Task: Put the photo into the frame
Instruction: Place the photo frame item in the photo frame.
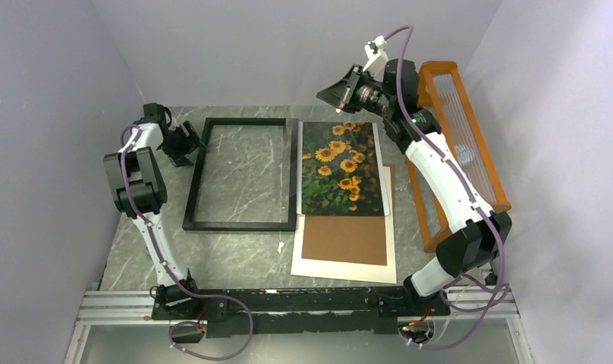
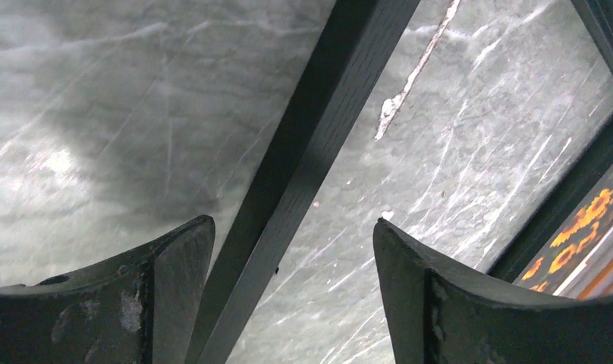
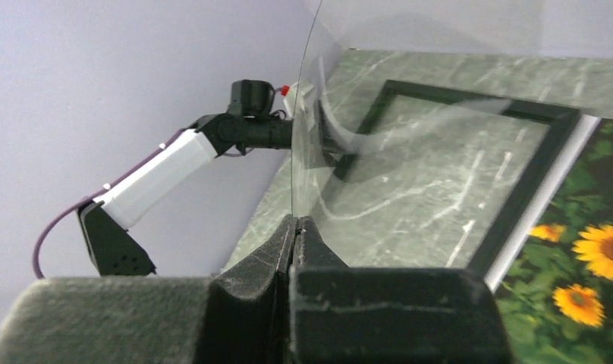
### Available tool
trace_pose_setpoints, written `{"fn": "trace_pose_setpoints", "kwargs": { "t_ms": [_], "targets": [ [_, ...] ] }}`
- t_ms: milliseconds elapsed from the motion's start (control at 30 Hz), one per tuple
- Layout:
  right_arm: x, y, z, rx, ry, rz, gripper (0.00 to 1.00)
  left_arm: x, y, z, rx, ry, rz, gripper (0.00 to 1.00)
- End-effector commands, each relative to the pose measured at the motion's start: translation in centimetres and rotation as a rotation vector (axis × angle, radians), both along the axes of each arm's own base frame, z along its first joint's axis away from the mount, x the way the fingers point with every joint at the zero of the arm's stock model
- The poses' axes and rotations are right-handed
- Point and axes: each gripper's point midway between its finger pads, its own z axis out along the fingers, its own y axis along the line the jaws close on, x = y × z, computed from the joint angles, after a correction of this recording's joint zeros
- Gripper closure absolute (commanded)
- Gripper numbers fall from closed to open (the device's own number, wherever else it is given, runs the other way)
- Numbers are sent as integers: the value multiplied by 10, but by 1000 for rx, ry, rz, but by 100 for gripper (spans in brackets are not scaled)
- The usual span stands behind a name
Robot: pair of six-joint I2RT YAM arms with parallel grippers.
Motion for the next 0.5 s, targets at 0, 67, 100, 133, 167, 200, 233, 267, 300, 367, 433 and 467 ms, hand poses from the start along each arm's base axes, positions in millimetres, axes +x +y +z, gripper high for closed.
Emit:
{"fn": "trace_pose_setpoints", "kwargs": {
  "t_ms": [0,67,100,133,167,200,233,267,300,367,433,467],
  "targets": [
    [0,31,32,109,-67,38,100,-7,24,59,108,-41,91,17],
    [-3,51,37,135,-79,66,100,-16,37,73,153,-24,165,16],
    [-4,61,38,149,-84,79,100,-22,44,78,172,-12,202,16],
    [-4,71,37,163,-80,90,100,-28,51,85,187,-3,242,17],
    [-4,80,37,175,-72,97,100,-35,58,91,202,9,282,17],
    [-4,90,38,183,-68,105,100,-41,64,96,217,17,320,18],
    [-2,100,36,183,-59,105,100,-48,71,102,231,21,355,18],
    [0,112,33,181,-51,106,100,-54,77,107,248,21,389,18],
    [1,123,32,182,-46,113,100,-62,81,109,257,24,414,19],
    [1,146,34,195,-44,136,100,-75,90,116,288,18,466,18],
    [1,172,29,198,-31,161,100,-87,95,124,309,3,498,18],
    [0,183,28,196,-35,168,100,-92,97,126,315,-3,510,17]
  ]
}}
